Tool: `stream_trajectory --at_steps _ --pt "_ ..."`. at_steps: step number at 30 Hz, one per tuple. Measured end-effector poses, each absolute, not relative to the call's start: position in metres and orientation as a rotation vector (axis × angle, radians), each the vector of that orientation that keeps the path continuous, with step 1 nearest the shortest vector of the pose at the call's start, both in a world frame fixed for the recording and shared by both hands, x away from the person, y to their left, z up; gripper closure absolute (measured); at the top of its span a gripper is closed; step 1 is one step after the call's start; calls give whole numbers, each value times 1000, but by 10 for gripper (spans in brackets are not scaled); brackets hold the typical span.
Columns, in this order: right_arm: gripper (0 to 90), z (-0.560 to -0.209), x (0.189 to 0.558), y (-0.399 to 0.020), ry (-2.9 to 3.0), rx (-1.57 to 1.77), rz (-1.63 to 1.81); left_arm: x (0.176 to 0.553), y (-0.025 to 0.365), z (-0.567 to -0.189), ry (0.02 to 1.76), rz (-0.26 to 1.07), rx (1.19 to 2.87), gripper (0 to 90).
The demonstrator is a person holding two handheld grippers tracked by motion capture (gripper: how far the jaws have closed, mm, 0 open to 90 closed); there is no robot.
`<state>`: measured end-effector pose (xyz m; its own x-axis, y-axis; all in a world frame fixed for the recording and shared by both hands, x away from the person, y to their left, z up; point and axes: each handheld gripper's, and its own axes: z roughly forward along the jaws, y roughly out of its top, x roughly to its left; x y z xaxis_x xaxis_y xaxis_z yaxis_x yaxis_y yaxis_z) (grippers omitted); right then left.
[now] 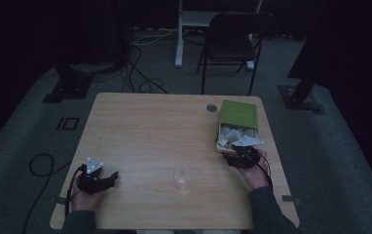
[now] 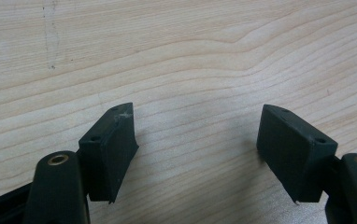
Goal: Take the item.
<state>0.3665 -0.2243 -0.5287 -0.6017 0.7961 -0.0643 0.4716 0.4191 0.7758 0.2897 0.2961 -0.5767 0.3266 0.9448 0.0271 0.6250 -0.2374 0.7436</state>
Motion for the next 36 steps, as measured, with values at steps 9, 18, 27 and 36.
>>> stream_trajectory --at_steps 9,18,27,36 --pt "420 -530 346 -230 2249 1064 1062 290 296 -577 1379 646 1958 291" --pt "450 -520 353 -238 2118 1137 1021 290 296 -577 1379 646 1958 291" --pt "410 -531 361 -233 2063 1190 939 290 296 -577 1379 646 1957 291" --pt "401 -531 367 -225 2039 1213 866 290 296 -577 1378 646 1959 291"
